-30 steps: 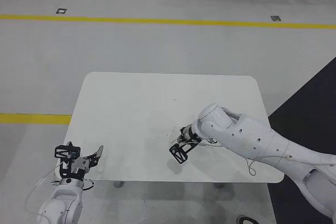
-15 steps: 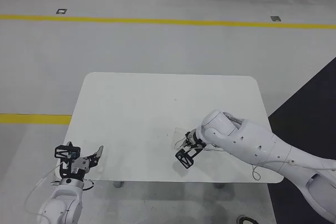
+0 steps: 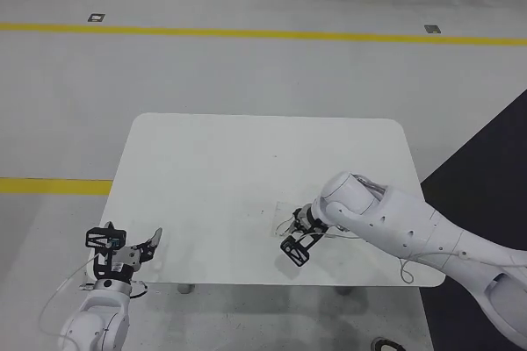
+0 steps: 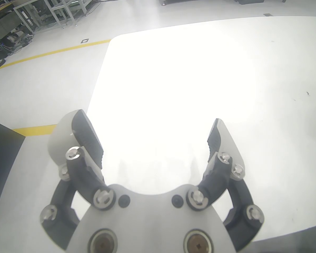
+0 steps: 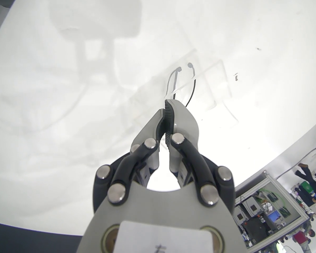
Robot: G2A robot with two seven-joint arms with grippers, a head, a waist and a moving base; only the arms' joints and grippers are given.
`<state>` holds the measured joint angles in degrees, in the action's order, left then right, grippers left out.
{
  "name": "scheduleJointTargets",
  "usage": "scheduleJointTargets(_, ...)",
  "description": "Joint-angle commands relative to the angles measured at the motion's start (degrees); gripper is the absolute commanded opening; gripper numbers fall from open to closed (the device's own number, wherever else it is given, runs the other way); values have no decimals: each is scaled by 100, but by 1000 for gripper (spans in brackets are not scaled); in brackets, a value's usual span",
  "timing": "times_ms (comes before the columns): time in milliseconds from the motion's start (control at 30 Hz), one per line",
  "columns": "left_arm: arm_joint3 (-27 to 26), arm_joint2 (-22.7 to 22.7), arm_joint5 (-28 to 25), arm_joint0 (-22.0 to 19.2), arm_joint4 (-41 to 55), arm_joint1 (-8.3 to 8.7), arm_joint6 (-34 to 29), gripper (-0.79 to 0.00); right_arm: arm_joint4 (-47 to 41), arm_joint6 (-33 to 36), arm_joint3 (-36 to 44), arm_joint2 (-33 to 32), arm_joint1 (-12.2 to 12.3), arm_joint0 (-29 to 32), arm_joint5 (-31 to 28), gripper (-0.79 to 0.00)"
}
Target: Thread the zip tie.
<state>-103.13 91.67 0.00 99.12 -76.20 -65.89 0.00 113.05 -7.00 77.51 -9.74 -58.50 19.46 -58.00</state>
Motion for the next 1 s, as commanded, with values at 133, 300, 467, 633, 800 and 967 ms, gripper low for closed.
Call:
scheduleJointTargets(133, 0, 0, 0, 0, 0, 0, 0, 0, 67, -256, 89, 0, 39, -215, 0, -785)
scheduleJointTargets(300, 0, 0, 0, 0, 0, 0, 0, 0, -346, 219, 18, 0, 12, -286, 0, -785)
scheduleJointTargets(467, 0, 0, 0, 0, 0, 0, 0, 0, -770, 199, -373, 0, -131, -307, 0, -785)
scheduleJointTargets(633, 0, 0, 0, 0, 0, 0, 0, 0, -984, 15, -866, 0, -364, -349, 0, -785)
scheduleJointTargets(800, 0, 0, 0, 0, 0, 0, 0, 0, -1087, 36, -1340, 0, -630, -367, 0, -763)
scheduleJointTargets(967, 0, 0, 0, 0, 0, 0, 0, 0, -979, 76, -1653, 0, -875, -308, 0, -730)
